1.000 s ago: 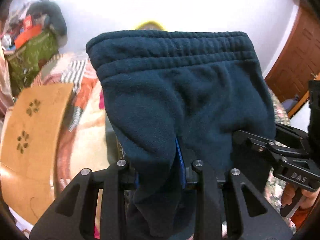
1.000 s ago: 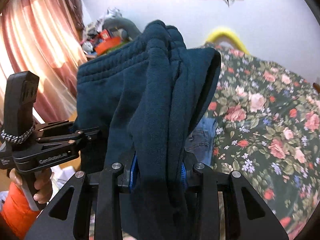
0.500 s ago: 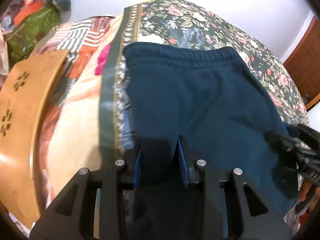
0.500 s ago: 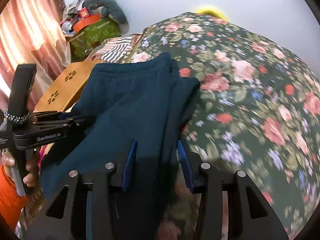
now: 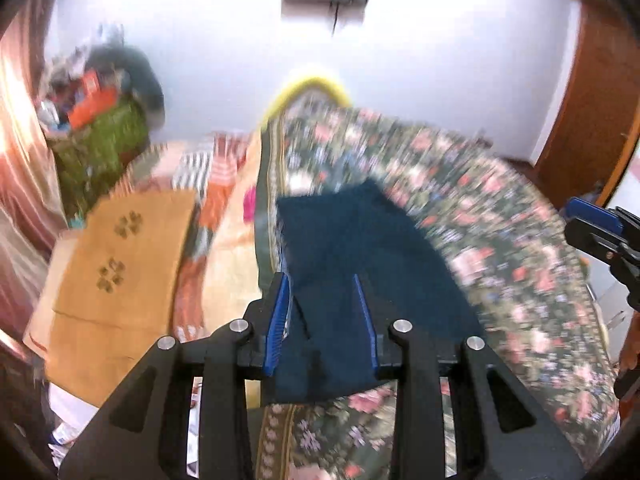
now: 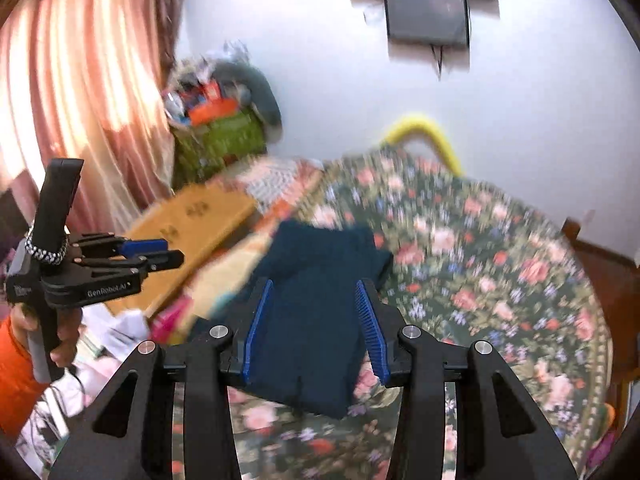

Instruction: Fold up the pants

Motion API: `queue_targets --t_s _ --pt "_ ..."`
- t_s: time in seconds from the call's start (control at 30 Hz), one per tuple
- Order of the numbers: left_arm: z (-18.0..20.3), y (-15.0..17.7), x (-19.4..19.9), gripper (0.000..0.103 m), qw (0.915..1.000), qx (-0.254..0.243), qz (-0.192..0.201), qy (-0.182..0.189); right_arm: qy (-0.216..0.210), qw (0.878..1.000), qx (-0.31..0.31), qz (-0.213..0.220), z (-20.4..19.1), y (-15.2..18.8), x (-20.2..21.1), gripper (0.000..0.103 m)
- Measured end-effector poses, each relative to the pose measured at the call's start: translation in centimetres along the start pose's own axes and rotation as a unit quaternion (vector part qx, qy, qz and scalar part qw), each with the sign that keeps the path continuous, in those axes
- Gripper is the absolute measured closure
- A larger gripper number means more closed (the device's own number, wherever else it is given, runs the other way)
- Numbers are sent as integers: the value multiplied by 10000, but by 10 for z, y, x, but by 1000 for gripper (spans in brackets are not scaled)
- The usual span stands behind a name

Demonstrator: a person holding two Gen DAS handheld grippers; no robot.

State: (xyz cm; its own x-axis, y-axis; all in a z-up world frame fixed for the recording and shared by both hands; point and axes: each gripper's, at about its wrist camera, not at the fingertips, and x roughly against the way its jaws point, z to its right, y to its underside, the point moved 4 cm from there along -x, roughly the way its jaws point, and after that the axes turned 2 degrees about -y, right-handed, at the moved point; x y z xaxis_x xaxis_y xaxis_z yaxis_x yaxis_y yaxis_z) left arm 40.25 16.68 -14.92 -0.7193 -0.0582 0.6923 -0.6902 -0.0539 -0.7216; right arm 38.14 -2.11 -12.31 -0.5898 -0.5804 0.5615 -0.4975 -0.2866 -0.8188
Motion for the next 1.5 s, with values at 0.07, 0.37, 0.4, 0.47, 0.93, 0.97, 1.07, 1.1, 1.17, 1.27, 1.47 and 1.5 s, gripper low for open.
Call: queue_targets --t_s 0.07,0.37,0.4,0.47,0.93,0.97,1.07,1.1,1.17,1.27,1.47,1.5 --pt "9 -3 48 70 9992 -47 374 104 2 9994 59 353 -16 -8 36 64" --pt "40 19 219 70 9852 -96 1700 179 -106 9875 385 1525 -87 -7 174 64" --pt "43 24 233 70 9831 -73 1820 185 -128 9857 398 1633 -94 -3 187 64" --pt "49 38 262 68 9779 -59 2083 155 -184 9829 426 1784 -105 5 205 64" --pt "64 95 340 0 9540 -48 2988 -259 162 9680 400 2474 -137 40 256 0" --pt "64 97 341 0 9533 -42 3010 -232 172 9677 380 2486 -138 41 258 0" --pt "66 100 343 0 9522 -98 3035 -319 153 9685 279 2468 -138 45 260 0" --pt "66 100 342 0 9521 -104 3037 -349 154 9690 245 2455 -137 44 259 0" --pt "68 102 342 0 9524 -124 3028 -337 160 9689 203 2460 -135 47 261 0" --pt "69 105 341 0 9527 -124 3020 -315 203 9689 182 2461 -135 49 261 0" --pt "69 105 337 0 9541 -59 2982 -264 193 9701 183 2412 -135 55 260 0" --pt "68 105 336 0 9544 -42 2973 -254 199 9703 194 2401 -136 55 260 0"
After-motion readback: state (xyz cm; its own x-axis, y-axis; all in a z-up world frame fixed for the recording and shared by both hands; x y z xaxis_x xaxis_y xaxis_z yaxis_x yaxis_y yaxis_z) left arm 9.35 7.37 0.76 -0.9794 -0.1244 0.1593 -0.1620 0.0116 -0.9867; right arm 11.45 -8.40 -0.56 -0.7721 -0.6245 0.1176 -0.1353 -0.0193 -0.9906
